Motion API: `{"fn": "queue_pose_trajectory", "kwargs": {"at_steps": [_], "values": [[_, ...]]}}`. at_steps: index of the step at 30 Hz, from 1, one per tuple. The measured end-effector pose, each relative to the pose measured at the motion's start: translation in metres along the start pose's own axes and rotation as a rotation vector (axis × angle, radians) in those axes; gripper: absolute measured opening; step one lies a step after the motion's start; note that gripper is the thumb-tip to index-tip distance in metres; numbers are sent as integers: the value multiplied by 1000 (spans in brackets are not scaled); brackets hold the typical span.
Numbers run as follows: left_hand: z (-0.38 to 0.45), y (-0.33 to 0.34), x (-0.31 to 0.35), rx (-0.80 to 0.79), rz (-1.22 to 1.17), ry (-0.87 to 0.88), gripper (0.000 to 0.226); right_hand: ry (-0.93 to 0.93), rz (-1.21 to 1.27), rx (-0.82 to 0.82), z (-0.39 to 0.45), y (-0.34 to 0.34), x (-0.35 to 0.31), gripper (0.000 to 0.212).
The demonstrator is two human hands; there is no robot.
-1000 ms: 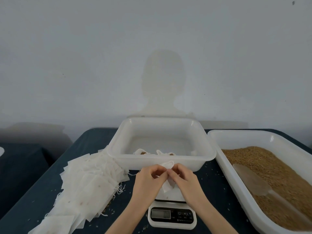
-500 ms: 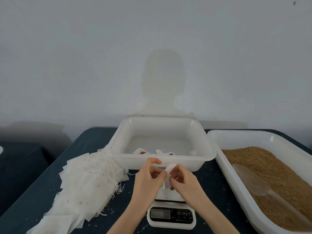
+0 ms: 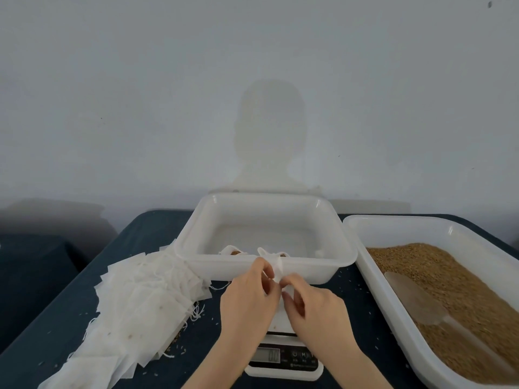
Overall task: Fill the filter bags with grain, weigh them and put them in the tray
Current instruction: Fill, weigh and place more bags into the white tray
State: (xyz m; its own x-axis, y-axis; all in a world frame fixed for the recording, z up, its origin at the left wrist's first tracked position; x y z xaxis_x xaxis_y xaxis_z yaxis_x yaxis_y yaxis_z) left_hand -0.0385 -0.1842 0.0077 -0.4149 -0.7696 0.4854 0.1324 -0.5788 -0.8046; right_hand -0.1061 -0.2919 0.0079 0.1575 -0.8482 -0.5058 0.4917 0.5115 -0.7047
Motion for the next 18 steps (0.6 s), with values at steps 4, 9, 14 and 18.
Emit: {"fn": "queue_pose_trajectory", "kwargs": {"at_steps": [4, 9, 14, 18], "values": [[2, 5, -2, -73, -65, -8, 22, -31, -6, 62, 1, -4, 2, 11], [5, 6, -3, -122, -120, -10, 19, 23, -183, -69, 3, 5, 8, 26], [9, 2, -4, -108, -153, 80, 21, 169, -226, -91, 10, 2, 18, 34], [11, 1, -3, -155, -258, 210, 25, 234, -133, -179, 17, -3, 22, 33]]}}
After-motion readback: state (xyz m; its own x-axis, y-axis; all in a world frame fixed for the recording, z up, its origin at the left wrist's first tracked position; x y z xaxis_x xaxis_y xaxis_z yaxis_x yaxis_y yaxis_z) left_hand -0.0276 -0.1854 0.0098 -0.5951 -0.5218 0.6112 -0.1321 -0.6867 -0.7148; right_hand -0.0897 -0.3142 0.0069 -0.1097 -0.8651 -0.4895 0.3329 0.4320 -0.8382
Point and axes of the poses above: each hand's wrist, its own z-axis towards the middle knuckle, its own y-axis out of the palm, x = y × z, the point moved 5 cm from there along z, towards the middle knuckle, and after that the axes turned 12 degrees about z, right-handed, at the moved point
